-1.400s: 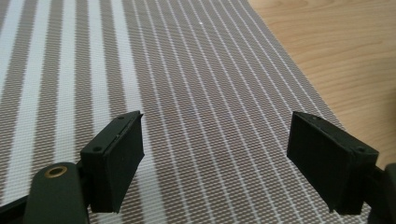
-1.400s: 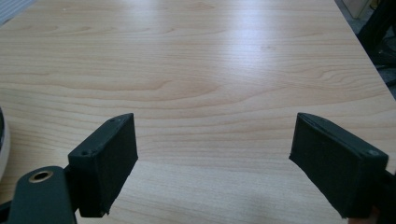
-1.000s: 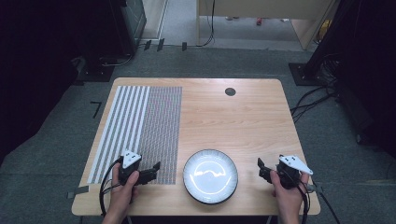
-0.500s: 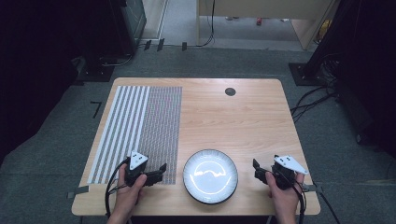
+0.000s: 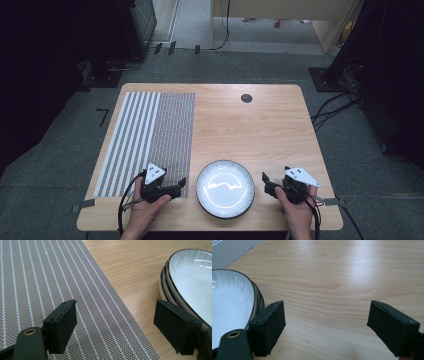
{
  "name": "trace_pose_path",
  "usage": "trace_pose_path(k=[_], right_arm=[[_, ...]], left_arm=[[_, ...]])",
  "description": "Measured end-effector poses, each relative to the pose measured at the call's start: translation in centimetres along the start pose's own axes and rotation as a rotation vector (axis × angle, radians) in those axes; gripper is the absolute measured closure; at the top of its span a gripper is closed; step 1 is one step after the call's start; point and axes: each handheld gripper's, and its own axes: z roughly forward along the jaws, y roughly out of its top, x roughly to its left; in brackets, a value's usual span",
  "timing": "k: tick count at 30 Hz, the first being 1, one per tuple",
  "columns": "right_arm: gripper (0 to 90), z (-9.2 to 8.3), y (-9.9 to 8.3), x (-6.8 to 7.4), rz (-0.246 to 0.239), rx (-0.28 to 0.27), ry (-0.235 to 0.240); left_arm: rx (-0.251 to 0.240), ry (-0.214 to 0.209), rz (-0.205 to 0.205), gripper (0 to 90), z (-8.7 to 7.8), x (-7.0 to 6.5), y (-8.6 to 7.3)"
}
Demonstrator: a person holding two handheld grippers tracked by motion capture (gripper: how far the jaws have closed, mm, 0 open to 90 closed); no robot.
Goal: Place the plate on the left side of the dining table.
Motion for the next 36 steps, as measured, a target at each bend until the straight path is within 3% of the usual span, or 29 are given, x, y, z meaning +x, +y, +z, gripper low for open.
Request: trace_pose_path(k=[13, 17, 23, 25, 27, 28, 36], right_arm=[[15.9, 0.3, 0.2, 2.0, 0.029, -0.015, 0.020], [22.8, 0.3, 0.3, 2.7, 0.057, -0.015, 0.021], [32.4, 0.0, 0.3, 3.4, 0.045, -0.023, 0.024], [43.8, -0.2, 0.1, 3.8, 0.034, -0.019, 0.059], [47.0, -0.2, 0.0, 3.9, 0.037, -0.013, 0.078], [51.8, -0.3, -0.1, 4.2, 0.049, 0.000, 0.119], [62.5, -0.2, -0.5, 5.1, 0.026, 0.030, 0.188]], left_arm=[[0.009, -0.044, -0.013, 19.0, 0.3, -0.8, 0.1], [0.004, -0.059, -0.015, 20.7, 0.3, -0.9, 0.1], [-0.004, -0.092, -0.011, 25.5, 0.3, -1.3, 0.0], [-0.004, -0.101, -0.004, 31.2, 0.2, -1.4, -0.1], [-0.006, -0.110, 0.002, 33.5, 0.2, -1.6, -0.1], [-0.004, -0.117, 0.008, 34.9, 0.3, -1.7, -0.1], [0.004, -0.138, 0.022, 40.5, 0.3, -2.1, -0.3]])
